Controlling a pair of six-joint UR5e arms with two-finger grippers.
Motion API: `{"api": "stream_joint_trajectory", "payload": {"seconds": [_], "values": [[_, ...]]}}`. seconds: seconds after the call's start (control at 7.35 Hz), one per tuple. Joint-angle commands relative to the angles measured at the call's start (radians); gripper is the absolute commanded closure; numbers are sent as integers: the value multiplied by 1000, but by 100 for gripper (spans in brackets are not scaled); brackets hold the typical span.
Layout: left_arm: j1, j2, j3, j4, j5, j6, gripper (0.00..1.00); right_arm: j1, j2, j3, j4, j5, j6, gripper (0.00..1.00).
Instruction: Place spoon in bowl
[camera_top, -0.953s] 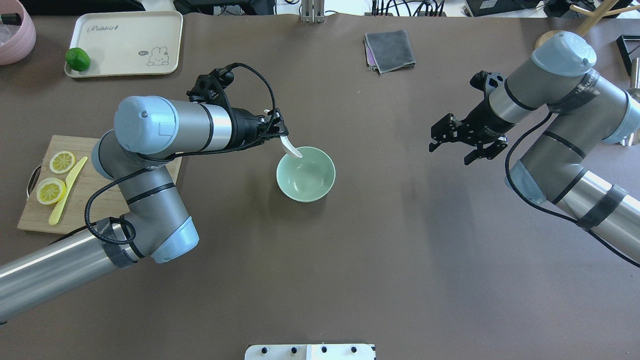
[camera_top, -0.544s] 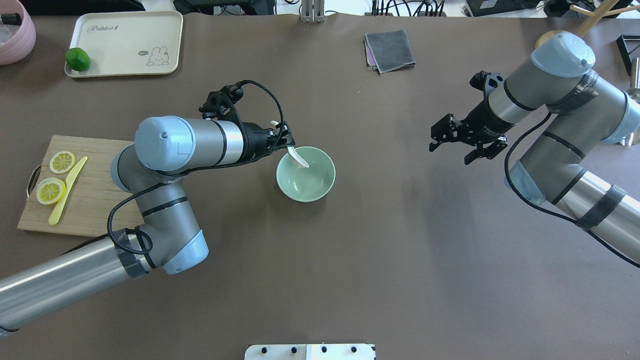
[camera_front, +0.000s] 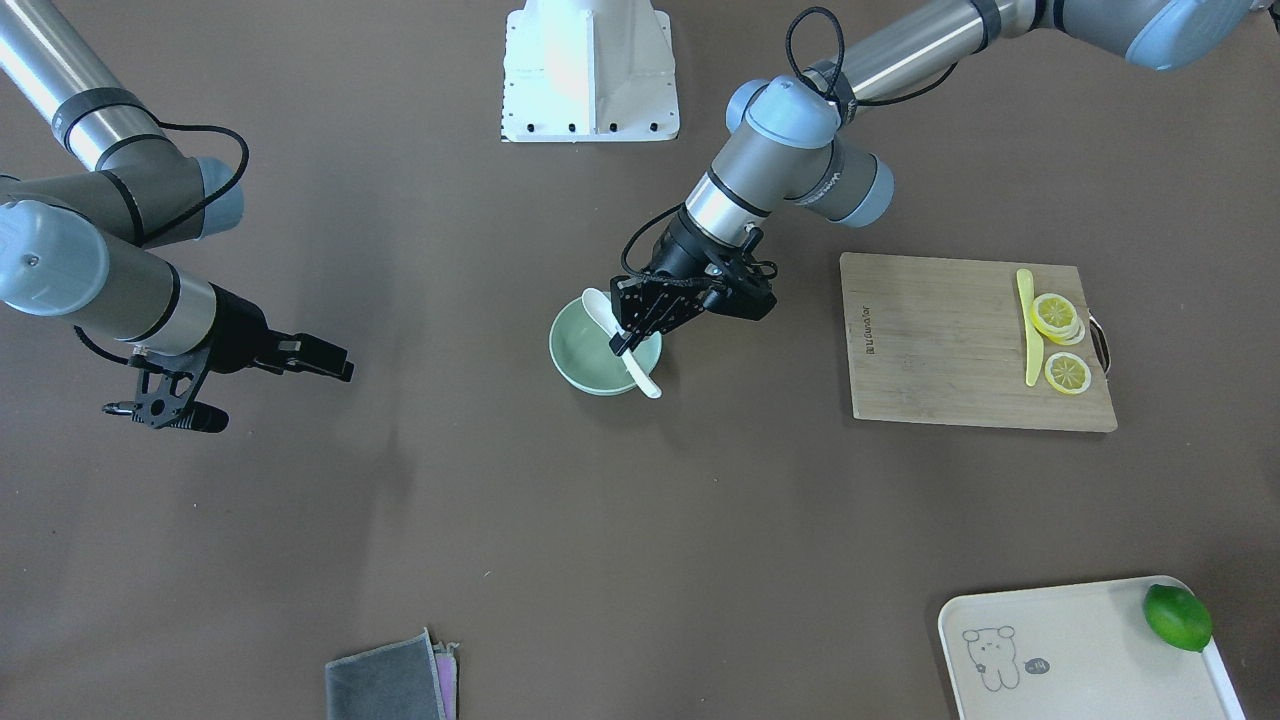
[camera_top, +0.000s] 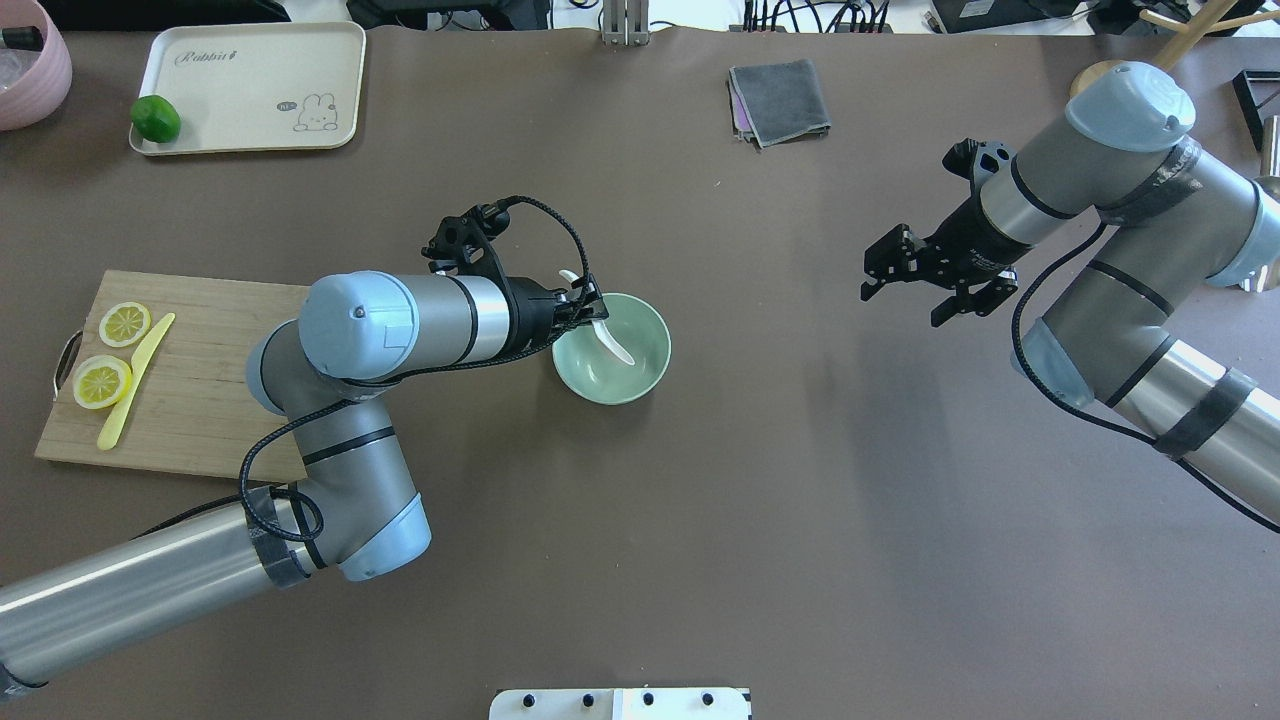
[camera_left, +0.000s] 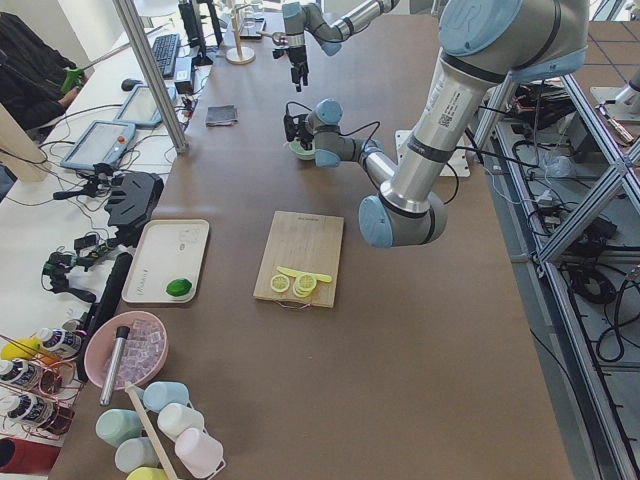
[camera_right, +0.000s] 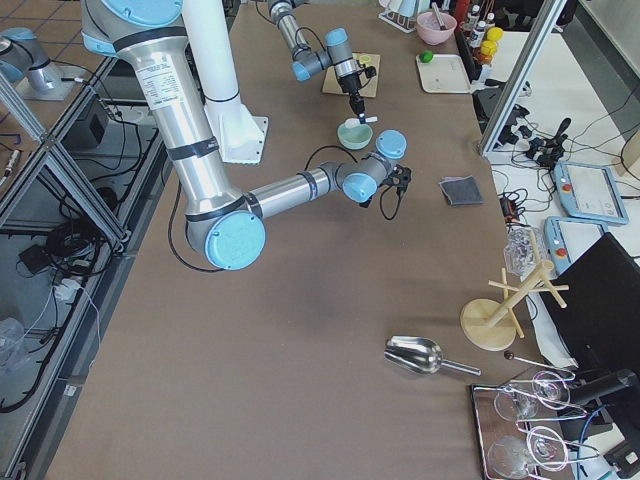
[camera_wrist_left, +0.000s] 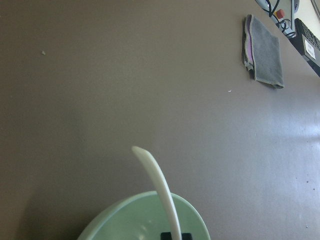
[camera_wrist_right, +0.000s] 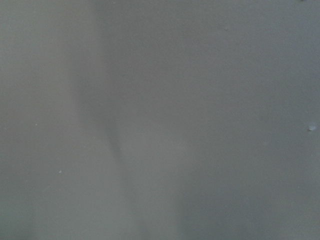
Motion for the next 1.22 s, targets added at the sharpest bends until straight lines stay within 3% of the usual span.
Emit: {"api": "stream_joint_trajectory", "payload": {"seconds": [0.0, 0.41, 0.54, 0.68, 0.82, 1.09], "values": [[1, 9, 0, -1, -4, 3, 2, -1, 1, 0, 0, 0, 0, 0], [-15, 14, -34, 6, -48, 5, 2, 18, 0, 4, 0, 6, 0, 0], [-94, 73, -79, 15, -167, 10, 2, 45, -3, 15, 0, 6, -3, 0], [-235, 99, -84, 85, -360, 83, 2, 70, -40, 33, -3, -23, -63, 0], [-327, 106, -106, 201, -405, 253, 2, 82, -73, 74, -71, -109, -179, 0], [-423, 106, -220, 596, -406, 615, 2, 113, -81, 191, -386, -223, -479, 0]]}}
